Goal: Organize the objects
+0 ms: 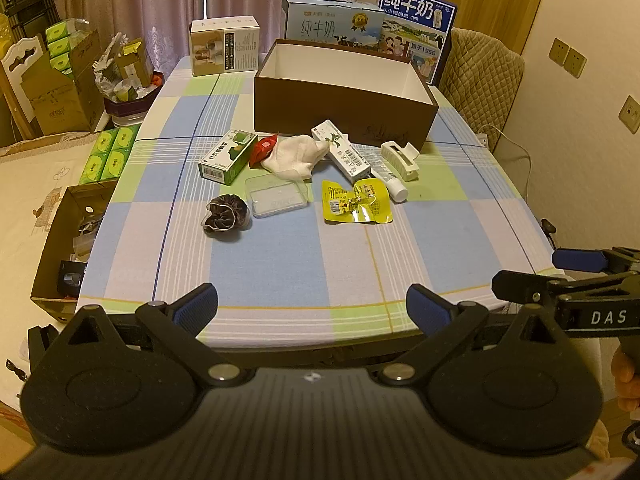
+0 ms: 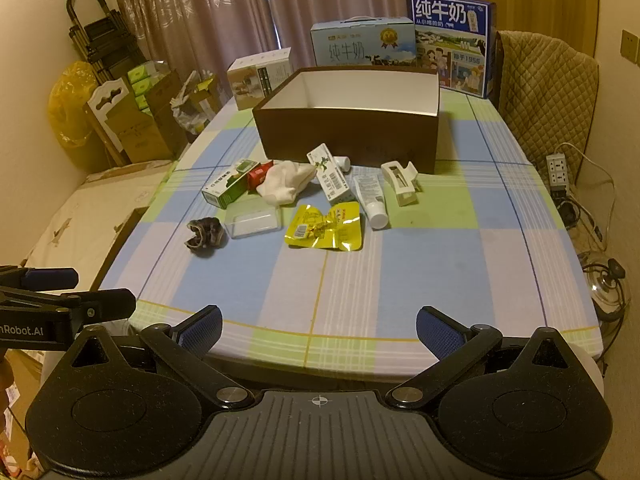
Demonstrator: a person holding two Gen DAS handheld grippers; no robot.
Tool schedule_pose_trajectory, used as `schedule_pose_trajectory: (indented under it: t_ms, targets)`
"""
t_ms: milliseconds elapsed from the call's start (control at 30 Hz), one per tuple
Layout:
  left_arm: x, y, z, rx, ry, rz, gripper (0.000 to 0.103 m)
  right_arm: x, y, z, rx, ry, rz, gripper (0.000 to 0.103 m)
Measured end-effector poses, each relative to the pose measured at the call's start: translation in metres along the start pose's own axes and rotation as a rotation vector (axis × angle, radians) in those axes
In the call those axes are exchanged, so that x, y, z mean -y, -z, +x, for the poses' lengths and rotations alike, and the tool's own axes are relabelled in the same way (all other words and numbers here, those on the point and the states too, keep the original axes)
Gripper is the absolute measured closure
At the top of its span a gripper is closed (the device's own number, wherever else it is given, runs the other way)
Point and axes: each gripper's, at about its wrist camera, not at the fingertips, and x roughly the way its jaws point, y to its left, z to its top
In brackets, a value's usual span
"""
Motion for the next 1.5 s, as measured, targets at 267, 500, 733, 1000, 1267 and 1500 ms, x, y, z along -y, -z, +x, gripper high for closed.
schedule_pose_trajectory:
  t_ms: [267, 500, 733, 1000, 1267, 1500]
  targets:
    - [0.000, 0.000, 0.004, -0.006, 0.001, 0.003, 0.004, 0.001, -0.002, 0.000, -0.003, 0.001, 0.001, 0.002]
    - [0.000, 0.000, 0.005, -0.009, 0.002, 0.003, 0.004, 0.003, -0.001, 0.003, -0.011, 0.001, 0.000, 0.002]
    - [0.000, -0.001, 0.006, -0.010, 0.001, 0.005, 0.004, 0.003, -0.002, 0.004, -0.012, 0.000, 0.000, 0.002]
    - [0.000, -0.002, 0.008, -0.012, 0.001, 0.006, 0.004, 0.004, -0.005, 0.008, -0.021, 0.001, -0.002, 0.002]
    - [-0.004, -0.010, 0.023, -0.029, -0.002, 0.006, 0.004, 0.006, -0.010, 0.015, -0.032, 0.005, -0.006, 0.002]
    - [-0.006, -0.014, 0.032, -0.041, -0.012, 0.004, 0.004, 0.007, -0.015, 0.025, -0.042, 0.009, -0.013, 0.002]
